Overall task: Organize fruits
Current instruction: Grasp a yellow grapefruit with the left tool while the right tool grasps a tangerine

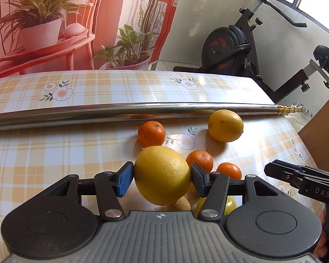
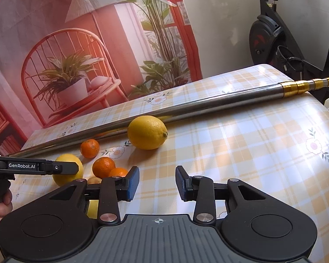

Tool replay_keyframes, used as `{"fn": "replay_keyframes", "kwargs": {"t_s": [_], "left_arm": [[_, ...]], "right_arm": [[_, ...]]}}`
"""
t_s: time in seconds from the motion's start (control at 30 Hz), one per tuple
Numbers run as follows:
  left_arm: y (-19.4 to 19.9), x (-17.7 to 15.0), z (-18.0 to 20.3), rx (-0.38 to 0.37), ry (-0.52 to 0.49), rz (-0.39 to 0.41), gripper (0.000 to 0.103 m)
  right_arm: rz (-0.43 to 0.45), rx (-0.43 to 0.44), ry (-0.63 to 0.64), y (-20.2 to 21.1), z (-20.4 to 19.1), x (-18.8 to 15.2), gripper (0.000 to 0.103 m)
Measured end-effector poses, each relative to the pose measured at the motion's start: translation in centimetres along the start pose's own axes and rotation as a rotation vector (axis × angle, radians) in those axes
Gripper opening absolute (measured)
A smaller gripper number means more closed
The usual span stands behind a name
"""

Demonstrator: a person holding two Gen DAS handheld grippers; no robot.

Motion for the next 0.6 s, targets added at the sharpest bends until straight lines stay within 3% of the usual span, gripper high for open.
{"fn": "replay_keyframes", "kwargs": {"t_s": [0.23,0.6], "left_arm": [[2.6,-0.2,-0.7,-0.004,0.02,0.06,0.059],[5.6,-2.0,-1.4,0.051,-0.008,0.105,0.059]], "right_arm": [[-0.029,0.026,0.04,-1.3,-1.2,0.2,0.034],[-0.059,0.073,0.134,-3.1,-4.5,0.8,0.034]]}}
Point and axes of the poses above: each gripper's, at about its wrist camera, not at the fingertips, and y roughly against the way its jaws point, z to its right, x to its top, the point moved 4 cm from there along -y, roughly the way its jaws point, and after that the axes turned 7 degrees about -z, right-handed, at the moved point
